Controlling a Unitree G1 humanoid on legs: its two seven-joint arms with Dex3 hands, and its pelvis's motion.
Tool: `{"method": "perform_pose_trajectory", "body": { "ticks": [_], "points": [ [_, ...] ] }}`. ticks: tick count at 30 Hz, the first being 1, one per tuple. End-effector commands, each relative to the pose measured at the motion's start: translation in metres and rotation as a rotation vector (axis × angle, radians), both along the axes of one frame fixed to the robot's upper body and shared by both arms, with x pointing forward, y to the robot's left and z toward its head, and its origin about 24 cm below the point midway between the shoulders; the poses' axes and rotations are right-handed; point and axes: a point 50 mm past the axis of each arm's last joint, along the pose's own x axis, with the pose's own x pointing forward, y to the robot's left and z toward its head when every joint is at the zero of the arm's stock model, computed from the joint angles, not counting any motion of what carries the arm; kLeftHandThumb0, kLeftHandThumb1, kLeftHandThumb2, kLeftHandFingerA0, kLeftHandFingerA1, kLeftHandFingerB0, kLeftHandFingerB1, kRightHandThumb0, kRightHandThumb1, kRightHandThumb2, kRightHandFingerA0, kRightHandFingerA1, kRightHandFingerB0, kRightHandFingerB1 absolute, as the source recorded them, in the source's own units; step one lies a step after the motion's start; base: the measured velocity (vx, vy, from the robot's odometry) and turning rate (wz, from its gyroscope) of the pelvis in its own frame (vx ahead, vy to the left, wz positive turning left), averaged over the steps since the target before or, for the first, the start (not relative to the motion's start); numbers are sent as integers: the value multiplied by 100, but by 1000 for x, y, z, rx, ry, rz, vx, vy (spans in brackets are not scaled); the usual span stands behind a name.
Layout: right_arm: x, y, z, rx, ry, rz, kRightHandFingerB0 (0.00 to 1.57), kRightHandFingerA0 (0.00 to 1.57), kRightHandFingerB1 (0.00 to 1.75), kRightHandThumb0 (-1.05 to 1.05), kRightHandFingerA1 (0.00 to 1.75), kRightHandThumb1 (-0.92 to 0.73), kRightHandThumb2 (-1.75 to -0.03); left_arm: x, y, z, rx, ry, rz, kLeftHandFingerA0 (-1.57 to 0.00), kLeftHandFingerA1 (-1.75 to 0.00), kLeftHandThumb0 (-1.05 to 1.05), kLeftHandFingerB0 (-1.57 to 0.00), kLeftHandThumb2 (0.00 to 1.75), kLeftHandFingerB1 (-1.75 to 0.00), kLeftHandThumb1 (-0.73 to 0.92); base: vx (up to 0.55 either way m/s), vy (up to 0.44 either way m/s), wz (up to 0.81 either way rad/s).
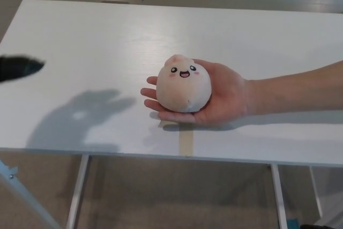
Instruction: Use the left hand to take the pink dumpling toy on a person's hand and put it on the desk.
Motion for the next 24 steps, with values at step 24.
{"method": "perform_pose_trajectory", "body": {
  "ticks": [24],
  "points": [
    [2,-6,3,-6,-2,-1,51,61,42,-20,46,-68,-60,133,-158,-26,788,285,203,-18,-39,-71,-11,73,-35,40,0,0,0]
  ]
}}
